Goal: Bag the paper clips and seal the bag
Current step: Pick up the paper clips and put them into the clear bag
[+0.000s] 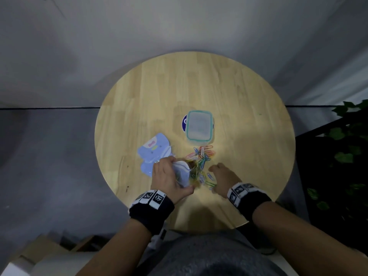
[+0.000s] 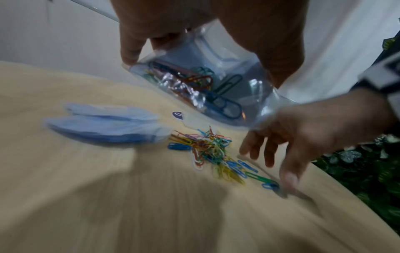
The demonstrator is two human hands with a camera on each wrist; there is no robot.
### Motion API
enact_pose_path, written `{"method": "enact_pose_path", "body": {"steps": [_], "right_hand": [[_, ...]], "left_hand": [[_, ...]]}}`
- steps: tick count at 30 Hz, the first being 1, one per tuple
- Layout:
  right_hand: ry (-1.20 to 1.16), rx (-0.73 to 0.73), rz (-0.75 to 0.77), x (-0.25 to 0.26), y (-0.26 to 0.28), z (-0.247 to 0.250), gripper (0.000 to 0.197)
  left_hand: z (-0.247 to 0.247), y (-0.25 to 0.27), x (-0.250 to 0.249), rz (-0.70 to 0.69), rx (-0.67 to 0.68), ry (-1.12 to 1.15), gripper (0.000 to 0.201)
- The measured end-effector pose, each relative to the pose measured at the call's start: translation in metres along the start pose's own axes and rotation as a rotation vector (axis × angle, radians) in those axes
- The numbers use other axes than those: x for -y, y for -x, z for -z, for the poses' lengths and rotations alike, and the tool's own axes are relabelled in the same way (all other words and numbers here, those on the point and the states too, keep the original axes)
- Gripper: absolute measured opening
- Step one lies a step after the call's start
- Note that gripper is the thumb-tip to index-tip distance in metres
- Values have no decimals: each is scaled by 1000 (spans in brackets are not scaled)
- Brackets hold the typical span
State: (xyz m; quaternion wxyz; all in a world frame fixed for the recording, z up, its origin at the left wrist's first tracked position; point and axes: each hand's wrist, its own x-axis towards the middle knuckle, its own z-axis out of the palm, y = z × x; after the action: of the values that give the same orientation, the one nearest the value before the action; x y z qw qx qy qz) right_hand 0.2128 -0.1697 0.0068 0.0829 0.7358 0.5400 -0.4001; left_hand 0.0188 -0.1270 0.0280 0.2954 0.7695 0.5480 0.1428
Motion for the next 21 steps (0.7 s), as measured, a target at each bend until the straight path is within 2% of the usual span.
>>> {"method": "enact_pose_path", "body": {"steps": [2, 7, 9, 12, 14, 19, 21], "right_hand": [[37, -12, 15, -3, -3, -16, 63], [-78, -160, 0, 2, -12, -28, 39], [-159, -205, -39, 7, -17, -30, 37], [-239, -245, -83, 17, -19, -37, 52], [-188, -236, -84, 22, -19, -41, 61], [-88, -265, -65, 21, -19, -44, 34], [-84, -307, -53, 19, -19, -45, 30]], "left_hand": [[4, 2, 7, 0, 11, -23, 92], [18, 5, 20, -24, 5, -66, 84], [22, 6, 23, -37, 14, -73, 84], [25, 6, 28, -55, 33, -85, 83], [26, 7, 30, -60, 54, -100, 84], [22, 5, 37, -45, 95, -134, 89], [19, 5, 41, -54, 109, -126, 90]]}}
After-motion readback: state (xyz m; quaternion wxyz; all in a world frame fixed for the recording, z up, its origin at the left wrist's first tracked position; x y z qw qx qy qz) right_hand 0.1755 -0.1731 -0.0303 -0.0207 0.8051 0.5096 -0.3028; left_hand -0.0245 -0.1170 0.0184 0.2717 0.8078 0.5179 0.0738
